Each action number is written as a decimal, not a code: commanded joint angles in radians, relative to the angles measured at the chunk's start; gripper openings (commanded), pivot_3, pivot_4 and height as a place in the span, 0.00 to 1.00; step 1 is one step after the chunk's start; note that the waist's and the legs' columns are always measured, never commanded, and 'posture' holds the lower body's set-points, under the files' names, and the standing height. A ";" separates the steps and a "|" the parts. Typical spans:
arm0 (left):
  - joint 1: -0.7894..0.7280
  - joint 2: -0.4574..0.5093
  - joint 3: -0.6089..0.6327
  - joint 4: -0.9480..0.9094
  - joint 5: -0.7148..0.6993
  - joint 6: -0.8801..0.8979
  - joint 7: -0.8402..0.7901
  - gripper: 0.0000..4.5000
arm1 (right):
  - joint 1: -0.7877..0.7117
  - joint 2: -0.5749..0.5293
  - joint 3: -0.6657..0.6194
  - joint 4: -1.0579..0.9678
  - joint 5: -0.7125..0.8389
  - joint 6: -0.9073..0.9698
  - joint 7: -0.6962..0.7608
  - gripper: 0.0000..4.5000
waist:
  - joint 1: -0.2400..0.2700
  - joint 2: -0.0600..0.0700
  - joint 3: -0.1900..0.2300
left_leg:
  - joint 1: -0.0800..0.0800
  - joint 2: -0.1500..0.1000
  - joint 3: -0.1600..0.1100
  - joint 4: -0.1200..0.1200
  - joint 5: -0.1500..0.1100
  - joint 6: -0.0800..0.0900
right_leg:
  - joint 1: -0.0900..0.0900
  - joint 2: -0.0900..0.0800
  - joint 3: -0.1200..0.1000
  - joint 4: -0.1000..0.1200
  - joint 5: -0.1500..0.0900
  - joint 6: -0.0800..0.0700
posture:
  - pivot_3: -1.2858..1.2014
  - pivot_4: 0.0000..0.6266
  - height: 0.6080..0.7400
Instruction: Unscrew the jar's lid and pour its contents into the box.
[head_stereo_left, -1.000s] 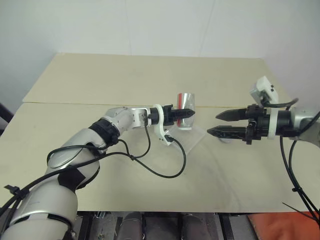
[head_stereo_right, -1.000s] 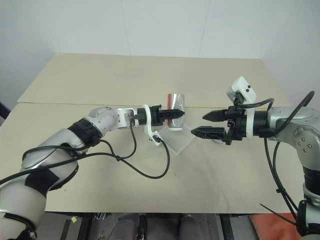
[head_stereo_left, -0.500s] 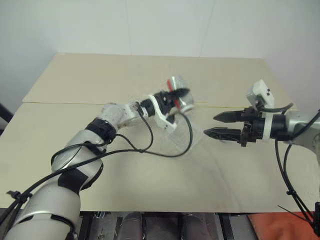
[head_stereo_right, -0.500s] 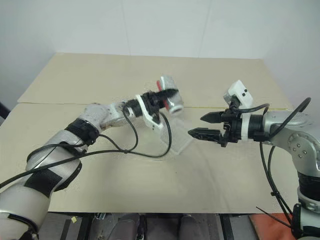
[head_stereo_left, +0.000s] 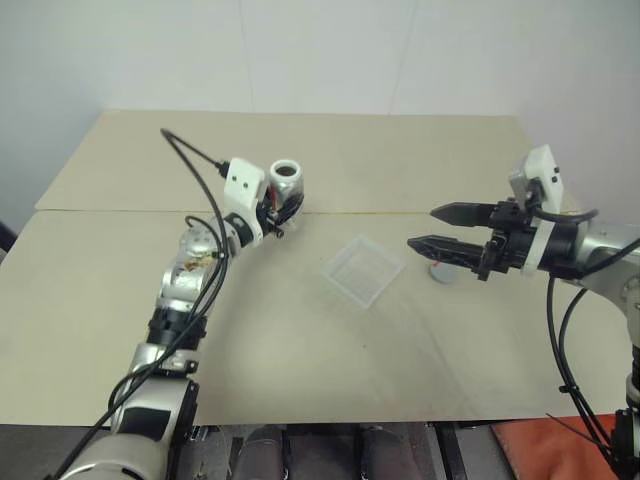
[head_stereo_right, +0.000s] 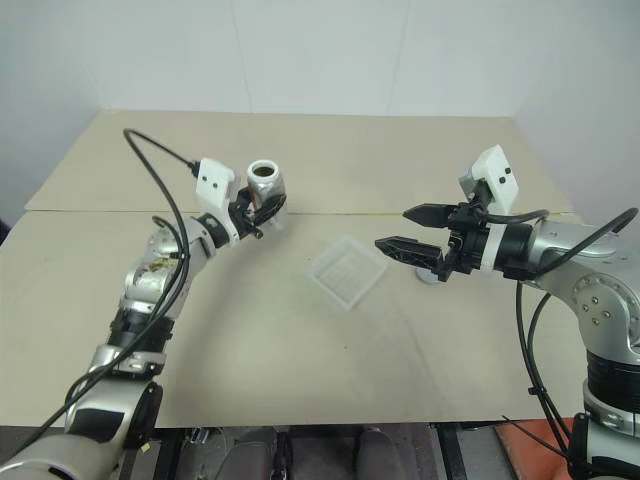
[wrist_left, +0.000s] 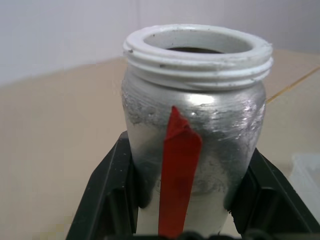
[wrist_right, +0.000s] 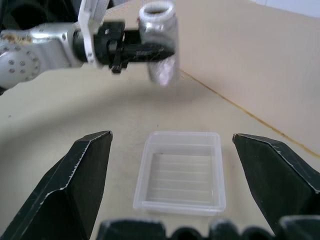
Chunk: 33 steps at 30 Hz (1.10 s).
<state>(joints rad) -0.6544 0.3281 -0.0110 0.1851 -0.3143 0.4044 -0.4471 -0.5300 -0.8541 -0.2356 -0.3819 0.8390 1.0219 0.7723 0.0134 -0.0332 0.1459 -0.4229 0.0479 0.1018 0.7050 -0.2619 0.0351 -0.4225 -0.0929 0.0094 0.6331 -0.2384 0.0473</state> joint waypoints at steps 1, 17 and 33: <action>0.014 -0.022 0.029 -0.096 -0.001 0.035 0.049 0.43 | -0.017 0.000 -0.017 -0.016 0.008 -0.029 -0.005 0.99 | 0.002 0.000 0.000 | 0.000 0.000 0.000 0.000 0.000 0.000 | 0.000 0.000 0.000 0.000 0.000 0.000 | 0.52 0.24 1.00; -0.464 0.193 -0.534 0.534 0.980 -1.237 0.248 0.43 | -0.012 -0.035 -0.004 -0.002 -0.009 -0.028 0.016 0.99 | 0.025 0.000 0.000 | -0.001 -0.003 0.010 -0.002 -0.001 0.002 | 0.000 -0.001 0.000 -0.006 0.001 0.000 | 0.52 0.24 1.00; -0.658 0.090 -0.967 0.582 1.765 -0.968 0.871 0.43 | -0.017 -0.043 -0.072 -0.045 0.101 0.053 -0.063 0.99 | 0.025 0.000 0.000 | -0.003 -0.002 0.010 0.000 -0.003 0.005 | -0.003 -0.001 0.001 -0.003 0.001 0.001 | 0.52 0.24 1.00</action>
<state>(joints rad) -1.2849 0.4152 -0.9854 0.7782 1.4348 -0.6027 0.3866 -0.5303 -0.8907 -0.2595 -0.3947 0.9091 1.0665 0.7204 0.0380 -0.0334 0.1461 -0.4260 0.0462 0.1120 0.7047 -0.2651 0.0404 -0.4256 -0.0940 0.0099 0.6306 -0.2374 0.0484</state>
